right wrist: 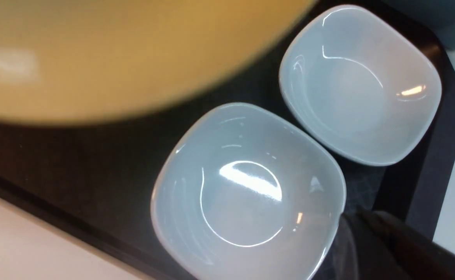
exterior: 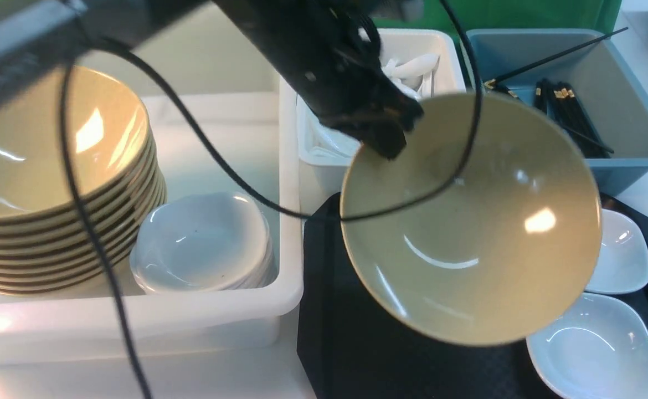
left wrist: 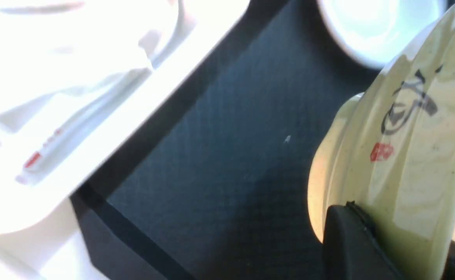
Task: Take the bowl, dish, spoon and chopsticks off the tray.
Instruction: Use the left arm to put the noodle bowl into the large storage box on the left, then use the right arm to grab the plate
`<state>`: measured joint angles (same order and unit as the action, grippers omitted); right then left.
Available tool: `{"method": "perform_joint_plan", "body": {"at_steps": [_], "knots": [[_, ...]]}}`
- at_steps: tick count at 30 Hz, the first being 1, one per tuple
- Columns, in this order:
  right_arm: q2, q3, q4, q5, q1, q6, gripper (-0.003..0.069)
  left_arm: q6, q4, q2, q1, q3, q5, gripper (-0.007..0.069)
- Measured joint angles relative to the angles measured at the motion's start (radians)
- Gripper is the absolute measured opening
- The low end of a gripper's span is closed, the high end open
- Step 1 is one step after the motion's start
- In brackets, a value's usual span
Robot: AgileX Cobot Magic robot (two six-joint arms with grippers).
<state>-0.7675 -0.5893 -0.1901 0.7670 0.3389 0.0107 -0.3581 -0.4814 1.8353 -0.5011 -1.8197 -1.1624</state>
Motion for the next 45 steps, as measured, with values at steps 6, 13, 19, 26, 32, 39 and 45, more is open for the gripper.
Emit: {"method": "perform_joint_plan", "body": {"at_steps": [6,13,19,26,32,39,45], "knots": [[0.0,0.0,0.0,0.0,0.0,0.0,0.0046,-0.005,-0.01,-0.165,0.201,0.0,-0.031,0.0003],[0.0,0.01,0.0,-0.016,0.0,0.005,0.0046,0.018,-0.008,-0.358,0.639,0.0,-0.097,0.0003],[0.0,0.01,0.0,-0.027,0.0,0.017,0.0046,0.09,0.035,-0.375,0.953,0.03,-0.098,0.0003],[0.0,0.01,0.0,-0.029,0.0,0.02,0.0046,0.159,0.117,-0.375,1.004,0.217,-0.029,0.0004],[0.0,0.01,0.002,-0.029,0.0,0.022,0.0046,0.193,0.151,-0.375,1.005,0.4,0.091,0.0073],[0.0,0.01,0.011,-0.034,0.0,0.023,0.0046,0.225,0.149,-0.4,1.005,0.378,0.12,0.0369],[0.0,0.01,0.013,-0.053,0.0,0.024,0.0046,0.233,0.123,-0.492,1.005,0.302,0.124,0.0472]]}}
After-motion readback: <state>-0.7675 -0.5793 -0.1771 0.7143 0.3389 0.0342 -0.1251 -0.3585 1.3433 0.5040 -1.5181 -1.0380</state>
